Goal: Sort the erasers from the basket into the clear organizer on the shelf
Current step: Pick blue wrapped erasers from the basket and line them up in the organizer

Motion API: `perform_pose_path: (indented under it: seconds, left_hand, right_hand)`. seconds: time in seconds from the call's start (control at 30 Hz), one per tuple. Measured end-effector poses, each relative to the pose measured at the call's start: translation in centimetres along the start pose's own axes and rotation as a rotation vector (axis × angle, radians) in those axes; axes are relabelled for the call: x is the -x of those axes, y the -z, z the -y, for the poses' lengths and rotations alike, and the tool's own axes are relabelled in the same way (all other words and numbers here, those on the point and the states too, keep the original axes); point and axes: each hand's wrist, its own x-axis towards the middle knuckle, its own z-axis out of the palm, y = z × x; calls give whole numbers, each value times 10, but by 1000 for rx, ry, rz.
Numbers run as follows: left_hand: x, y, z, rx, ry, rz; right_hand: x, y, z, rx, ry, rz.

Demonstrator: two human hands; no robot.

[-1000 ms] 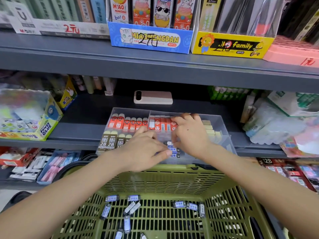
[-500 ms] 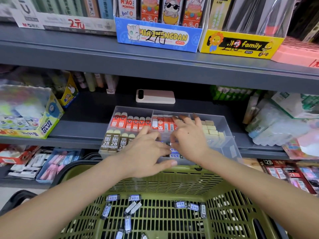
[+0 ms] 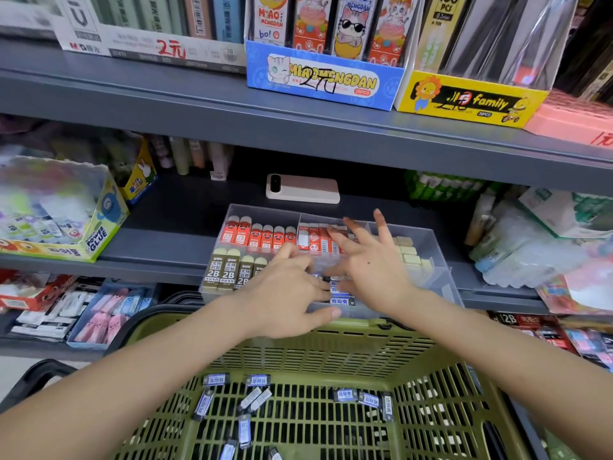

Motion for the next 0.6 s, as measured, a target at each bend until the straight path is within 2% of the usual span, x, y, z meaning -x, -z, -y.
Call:
perform_pose_path:
  seconds: [0.13, 0.3, 0.4, 0.5, 0.6]
  left_hand:
    - [0, -1, 1, 21, 4, -1]
    - [1, 1, -1, 7, 8, 14]
    - [1, 2, 0, 5, 6, 20]
    - [0, 1, 0, 2, 4, 19]
    - [0, 0, 0, 7, 3, 7]
  right_hand:
    - [-7, -5, 4, -80, -49, -47]
    - [-9, -3, 6, 37, 73, -220]
    - [-5, -1, 1, 42, 133, -264]
    - [0, 3, -4, 7, 142, -224]
    - [-1, 7, -2, 109, 132, -71]
